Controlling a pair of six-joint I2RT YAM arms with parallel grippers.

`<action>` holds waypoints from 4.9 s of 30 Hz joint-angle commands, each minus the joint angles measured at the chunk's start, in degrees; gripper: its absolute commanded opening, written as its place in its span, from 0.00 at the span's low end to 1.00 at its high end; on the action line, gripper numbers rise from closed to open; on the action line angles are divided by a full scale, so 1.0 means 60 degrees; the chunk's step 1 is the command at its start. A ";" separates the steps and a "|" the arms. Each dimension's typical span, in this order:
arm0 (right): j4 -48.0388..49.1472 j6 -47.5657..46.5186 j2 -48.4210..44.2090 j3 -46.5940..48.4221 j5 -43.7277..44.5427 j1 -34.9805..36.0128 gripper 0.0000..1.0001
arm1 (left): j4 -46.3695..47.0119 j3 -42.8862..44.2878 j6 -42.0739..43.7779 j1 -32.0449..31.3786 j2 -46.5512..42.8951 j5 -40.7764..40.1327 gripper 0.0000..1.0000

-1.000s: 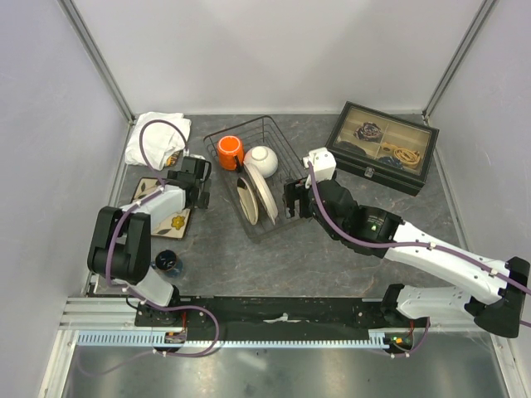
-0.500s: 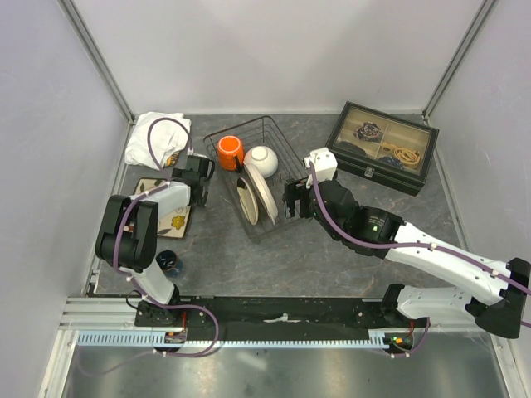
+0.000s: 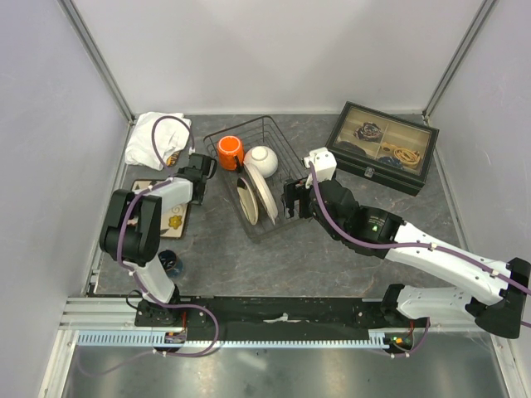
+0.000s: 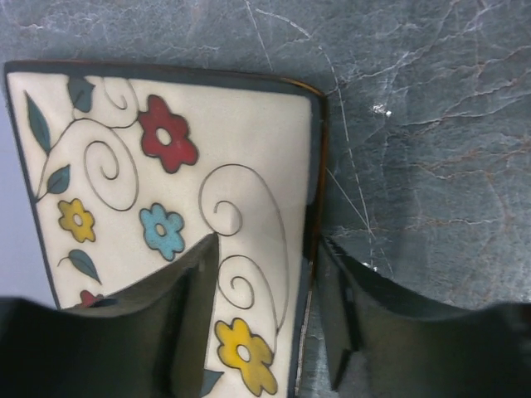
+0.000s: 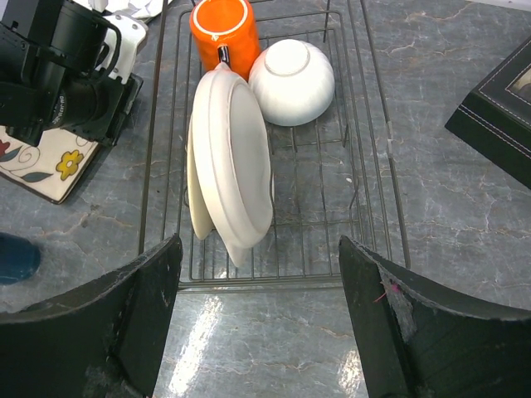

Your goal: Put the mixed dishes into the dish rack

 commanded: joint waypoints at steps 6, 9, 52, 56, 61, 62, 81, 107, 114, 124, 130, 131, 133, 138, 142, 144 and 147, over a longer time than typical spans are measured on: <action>0.0292 0.0112 -0.0069 0.0225 -0.0014 0.0054 0.84 | -0.1234 0.0505 -0.0684 0.0056 0.0617 -0.0450 0.33; 0.0306 0.0142 -0.0084 0.0182 0.0000 0.0054 0.84 | -0.1337 0.0578 -0.0743 0.0057 0.0691 -0.0436 0.29; 0.1039 0.0772 -0.1285 -0.0873 -0.0424 0.0054 0.83 | -0.3359 0.3348 -0.1534 0.0071 -0.0716 0.0444 0.01; 0.1039 0.0655 -0.1183 -0.0830 -0.0614 0.0054 0.83 | -0.3345 0.3142 -0.1739 0.0129 -0.0832 0.0369 0.16; 0.0936 0.0552 -0.0992 -0.0756 -0.1010 0.0054 0.83 | -0.3243 0.2748 -0.2397 0.0626 -0.1286 0.1247 0.45; 0.0950 0.0538 -0.0977 -0.0771 -0.1083 0.0054 0.84 | -0.3228 0.2674 -0.2529 0.0744 -0.1548 0.1684 0.50; 0.2898 0.0859 0.4526 0.2639 -0.4830 0.0787 0.86 | -0.3036 0.1501 -0.4508 0.4816 -0.4978 0.3989 0.57; 0.2780 0.2690 1.2807 0.9425 -0.5464 0.0391 0.86 | -0.2730 0.1809 -0.4376 0.5462 -0.4817 0.2655 0.57; 0.3324 0.3510 1.3143 0.9190 -0.5522 0.0216 0.86 | -0.2554 0.1794 -0.4479 0.5491 -0.4627 0.2494 0.57; 0.3704 0.4096 1.3816 0.9672 -0.5478 0.0055 0.86 | -0.1939 0.1223 -0.4844 0.5784 -0.4188 0.2465 0.58; 0.3909 0.4506 1.4431 1.0156 -0.5639 -0.0019 0.86 | -0.1807 0.1193 -0.4889 0.5828 -0.4041 0.2508 0.58; 0.3982 0.4594 1.4520 1.0215 -0.5654 -0.0004 0.85 | -0.1807 0.1193 -0.4889 0.5828 -0.4026 0.2509 0.58; 0.4056 0.4828 1.4725 1.0332 -0.5683 -0.0004 0.85 | -0.1792 0.1208 -0.4860 0.5828 -0.4040 0.2523 0.58; 0.4407 0.5429 1.5004 1.0333 -0.5669 -0.0019 0.85 | -0.1777 0.1223 -0.4815 0.5828 -0.4128 0.2552 0.58; 0.4539 0.5854 1.5063 1.0128 -0.5406 -0.0019 0.85 | -0.1733 0.1208 -0.4830 0.5828 -0.4143 0.2684 0.58; 0.4554 0.6030 1.5077 1.0055 -0.5346 -0.0019 0.84 | -0.1733 0.1223 -0.4830 0.5828 -0.4172 0.2728 0.58; 0.4583 0.6235 1.5121 1.0069 -0.5346 -0.0034 0.83 | -0.1733 0.1252 -0.4830 0.5828 -0.4187 0.2845 0.58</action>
